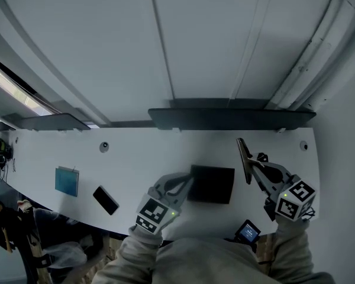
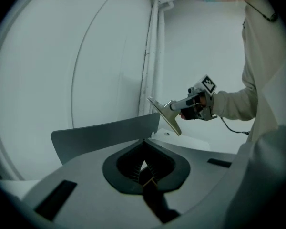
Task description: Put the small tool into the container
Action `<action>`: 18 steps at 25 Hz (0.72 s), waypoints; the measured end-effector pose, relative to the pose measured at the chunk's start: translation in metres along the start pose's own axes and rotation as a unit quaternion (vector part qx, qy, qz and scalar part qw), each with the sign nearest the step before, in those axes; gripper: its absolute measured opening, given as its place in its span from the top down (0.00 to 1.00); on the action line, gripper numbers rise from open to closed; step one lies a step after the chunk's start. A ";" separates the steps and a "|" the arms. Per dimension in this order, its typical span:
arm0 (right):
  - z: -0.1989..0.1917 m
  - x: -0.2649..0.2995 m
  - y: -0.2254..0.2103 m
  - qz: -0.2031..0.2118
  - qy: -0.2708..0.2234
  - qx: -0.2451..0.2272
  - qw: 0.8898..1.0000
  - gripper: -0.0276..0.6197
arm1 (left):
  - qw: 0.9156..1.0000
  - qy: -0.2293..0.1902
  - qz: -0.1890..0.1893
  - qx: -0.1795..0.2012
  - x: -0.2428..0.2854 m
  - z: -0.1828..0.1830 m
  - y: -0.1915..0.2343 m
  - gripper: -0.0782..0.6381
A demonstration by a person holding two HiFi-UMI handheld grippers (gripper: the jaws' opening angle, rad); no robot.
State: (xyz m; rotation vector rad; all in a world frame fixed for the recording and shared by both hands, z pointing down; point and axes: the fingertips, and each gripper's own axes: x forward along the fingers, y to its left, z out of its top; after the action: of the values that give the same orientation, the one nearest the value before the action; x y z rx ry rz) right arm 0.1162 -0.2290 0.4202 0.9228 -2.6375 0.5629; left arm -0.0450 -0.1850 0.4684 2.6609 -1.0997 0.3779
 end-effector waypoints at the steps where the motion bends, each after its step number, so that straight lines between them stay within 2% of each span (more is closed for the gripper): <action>1: 0.000 0.001 0.000 0.001 -0.002 0.005 1.000 0.92 | 1.000 -0.004 -0.008 -0.011 0.001 0.000 -0.003 0.89; 4: -0.004 0.004 0.004 0.001 -0.001 0.005 1.000 0.92 | 0.998 -0.027 -0.020 -0.054 -0.005 0.000 -0.001 0.89; 11: -0.008 0.008 0.010 0.005 0.009 -0.004 1.000 0.92 | 0.997 -0.037 -0.013 -0.069 -0.011 0.000 0.006 0.89; 18: -0.014 0.012 0.009 -0.004 0.024 -0.016 1.000 0.92 | 0.996 -0.039 -0.026 -0.073 -0.009 -0.002 0.005 0.89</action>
State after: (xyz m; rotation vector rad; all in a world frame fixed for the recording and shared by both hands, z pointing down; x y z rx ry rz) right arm 0.1032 -0.2228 0.4348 0.9002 -2.5918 0.5333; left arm -0.0548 -0.1819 0.4682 2.5880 -1.0340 0.1765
